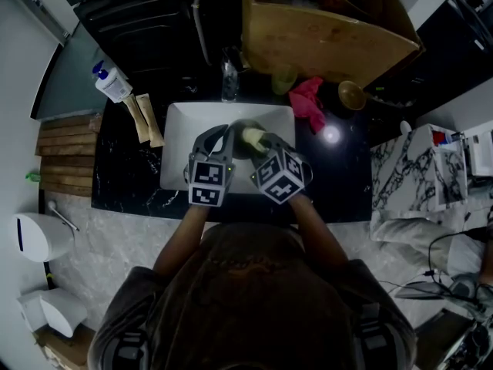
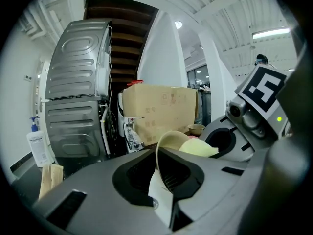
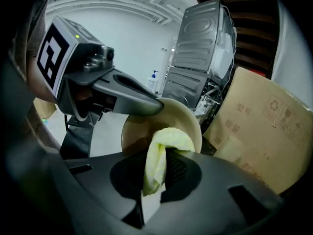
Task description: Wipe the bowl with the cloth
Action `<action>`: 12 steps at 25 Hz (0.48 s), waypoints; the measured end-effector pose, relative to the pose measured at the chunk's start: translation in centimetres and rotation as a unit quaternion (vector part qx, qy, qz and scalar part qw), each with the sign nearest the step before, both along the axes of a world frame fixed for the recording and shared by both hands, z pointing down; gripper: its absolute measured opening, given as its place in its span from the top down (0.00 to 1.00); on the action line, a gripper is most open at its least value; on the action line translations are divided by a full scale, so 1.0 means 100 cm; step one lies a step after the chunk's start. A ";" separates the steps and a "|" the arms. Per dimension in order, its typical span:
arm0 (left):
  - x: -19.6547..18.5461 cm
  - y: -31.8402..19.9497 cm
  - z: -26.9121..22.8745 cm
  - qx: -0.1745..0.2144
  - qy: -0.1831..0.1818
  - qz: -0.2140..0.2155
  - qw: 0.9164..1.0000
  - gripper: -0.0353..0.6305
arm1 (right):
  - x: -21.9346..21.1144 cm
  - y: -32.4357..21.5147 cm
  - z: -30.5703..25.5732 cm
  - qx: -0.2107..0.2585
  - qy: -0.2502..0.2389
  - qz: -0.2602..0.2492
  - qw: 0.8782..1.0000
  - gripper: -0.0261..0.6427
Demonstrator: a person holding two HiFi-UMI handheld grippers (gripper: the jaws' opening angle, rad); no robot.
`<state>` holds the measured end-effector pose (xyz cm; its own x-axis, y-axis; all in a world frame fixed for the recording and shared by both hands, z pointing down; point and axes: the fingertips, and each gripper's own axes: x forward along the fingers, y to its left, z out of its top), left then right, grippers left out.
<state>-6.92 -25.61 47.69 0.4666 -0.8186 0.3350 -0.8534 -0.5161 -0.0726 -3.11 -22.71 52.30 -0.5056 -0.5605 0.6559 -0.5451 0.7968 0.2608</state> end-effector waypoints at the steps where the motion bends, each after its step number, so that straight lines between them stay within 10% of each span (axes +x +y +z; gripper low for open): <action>1: -0.001 -0.001 -0.001 0.000 0.002 -0.001 1.000 0.90 | -0.002 0.003 0.002 -0.005 -0.001 -0.007 1.000 0.93; 12: -0.006 -0.001 0.004 -0.007 -0.005 -0.007 1.000 0.90 | -0.025 0.025 0.003 -0.032 -0.022 -0.089 0.995 0.93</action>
